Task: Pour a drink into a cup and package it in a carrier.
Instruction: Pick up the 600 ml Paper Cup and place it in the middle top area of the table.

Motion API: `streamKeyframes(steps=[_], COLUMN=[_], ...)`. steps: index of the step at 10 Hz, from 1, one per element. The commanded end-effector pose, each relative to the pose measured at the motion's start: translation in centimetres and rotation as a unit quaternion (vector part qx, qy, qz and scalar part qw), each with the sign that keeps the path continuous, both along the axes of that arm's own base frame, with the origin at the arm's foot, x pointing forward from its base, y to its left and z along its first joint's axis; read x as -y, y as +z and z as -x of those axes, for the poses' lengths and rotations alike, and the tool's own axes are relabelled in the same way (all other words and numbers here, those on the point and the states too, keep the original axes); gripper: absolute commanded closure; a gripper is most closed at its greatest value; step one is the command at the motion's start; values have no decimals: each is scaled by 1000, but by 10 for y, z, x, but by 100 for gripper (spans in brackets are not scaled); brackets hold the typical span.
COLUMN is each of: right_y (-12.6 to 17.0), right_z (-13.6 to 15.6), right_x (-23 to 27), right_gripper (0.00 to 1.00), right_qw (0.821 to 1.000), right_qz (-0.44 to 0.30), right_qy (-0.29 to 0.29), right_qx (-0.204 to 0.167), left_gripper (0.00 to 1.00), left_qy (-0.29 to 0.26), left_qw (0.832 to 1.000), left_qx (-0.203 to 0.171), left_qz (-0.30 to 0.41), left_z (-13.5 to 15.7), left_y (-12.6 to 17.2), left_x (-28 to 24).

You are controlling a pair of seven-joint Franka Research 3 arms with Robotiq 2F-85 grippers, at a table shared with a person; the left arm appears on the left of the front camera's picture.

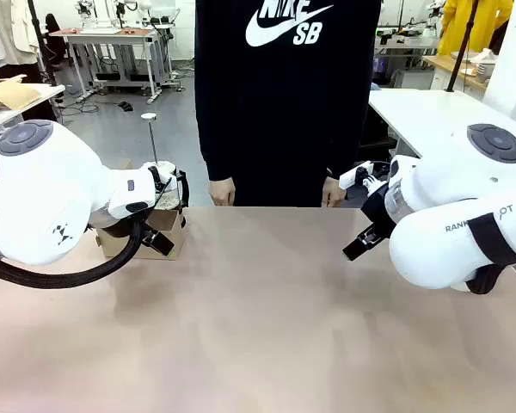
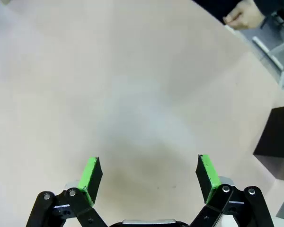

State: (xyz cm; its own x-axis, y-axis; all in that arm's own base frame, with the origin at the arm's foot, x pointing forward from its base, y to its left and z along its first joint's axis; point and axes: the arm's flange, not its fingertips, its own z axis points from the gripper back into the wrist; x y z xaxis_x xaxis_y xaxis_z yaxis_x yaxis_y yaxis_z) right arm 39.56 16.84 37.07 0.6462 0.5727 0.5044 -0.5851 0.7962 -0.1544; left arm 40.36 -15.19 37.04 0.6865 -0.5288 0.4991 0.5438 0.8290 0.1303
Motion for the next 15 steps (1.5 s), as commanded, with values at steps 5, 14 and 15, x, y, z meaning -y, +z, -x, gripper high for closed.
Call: streamKeyframes(steps=[5,14,15], right_y=[0,109,135], right_z=[0,-43,-52], right_x=[0,21,39], right_gripper=[0,0,0], right_qw=[1000,999,998], right_qz=[0,-31,-45], right_qy=[0,22,37], right_qx=[0,-1,-9], left_gripper=[0,0,0], left_qy=[0,0,0], left_qw=[1000,1000,1000], left_qx=[0,0,0], left_qz=[0,0,0], left_z=[0,0,0], left_y=[0,0,0], left_x=[0,0,0])
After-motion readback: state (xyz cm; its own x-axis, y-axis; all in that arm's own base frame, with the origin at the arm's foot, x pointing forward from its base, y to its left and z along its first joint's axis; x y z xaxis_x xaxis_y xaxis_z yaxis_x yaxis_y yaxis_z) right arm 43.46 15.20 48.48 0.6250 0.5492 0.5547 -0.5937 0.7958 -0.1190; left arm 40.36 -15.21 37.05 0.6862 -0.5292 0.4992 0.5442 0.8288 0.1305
